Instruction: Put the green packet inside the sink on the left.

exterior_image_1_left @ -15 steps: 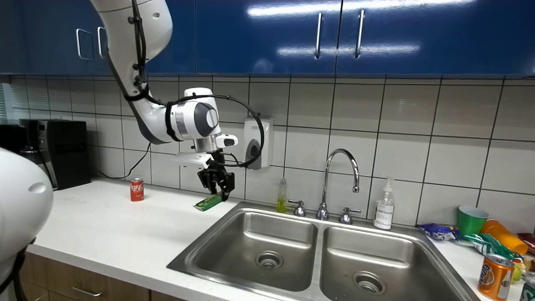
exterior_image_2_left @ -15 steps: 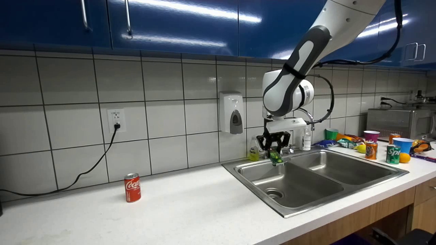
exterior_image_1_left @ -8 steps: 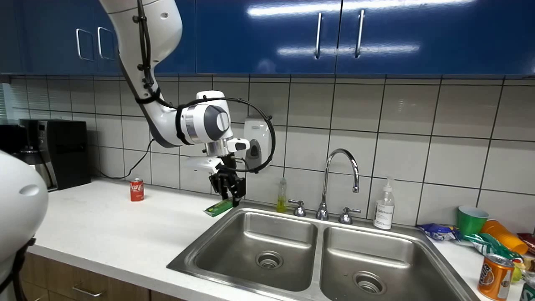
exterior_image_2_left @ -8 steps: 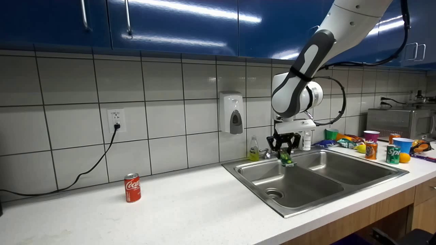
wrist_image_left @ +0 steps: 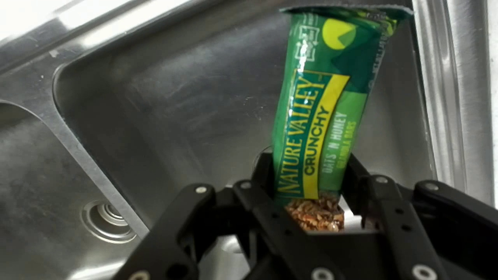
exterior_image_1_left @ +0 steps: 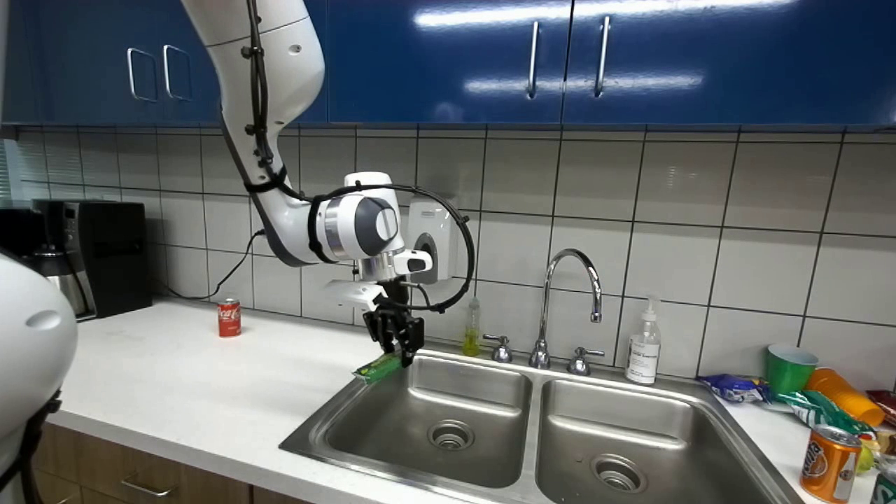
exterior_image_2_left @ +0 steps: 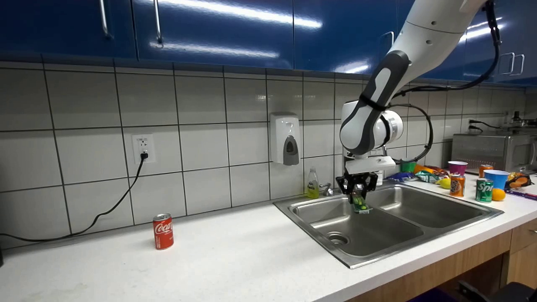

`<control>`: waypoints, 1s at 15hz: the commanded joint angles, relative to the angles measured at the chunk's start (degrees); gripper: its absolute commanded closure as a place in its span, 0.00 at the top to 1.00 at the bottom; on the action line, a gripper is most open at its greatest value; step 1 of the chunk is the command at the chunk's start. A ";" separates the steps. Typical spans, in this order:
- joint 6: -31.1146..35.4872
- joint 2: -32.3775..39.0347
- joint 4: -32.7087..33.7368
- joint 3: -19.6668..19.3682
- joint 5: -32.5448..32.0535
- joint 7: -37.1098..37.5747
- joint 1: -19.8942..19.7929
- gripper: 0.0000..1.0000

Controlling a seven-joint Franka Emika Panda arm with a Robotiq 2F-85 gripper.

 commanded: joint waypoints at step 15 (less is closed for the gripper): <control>1.41 4.12 2.36 -0.50 -0.03 -0.90 -0.24 0.20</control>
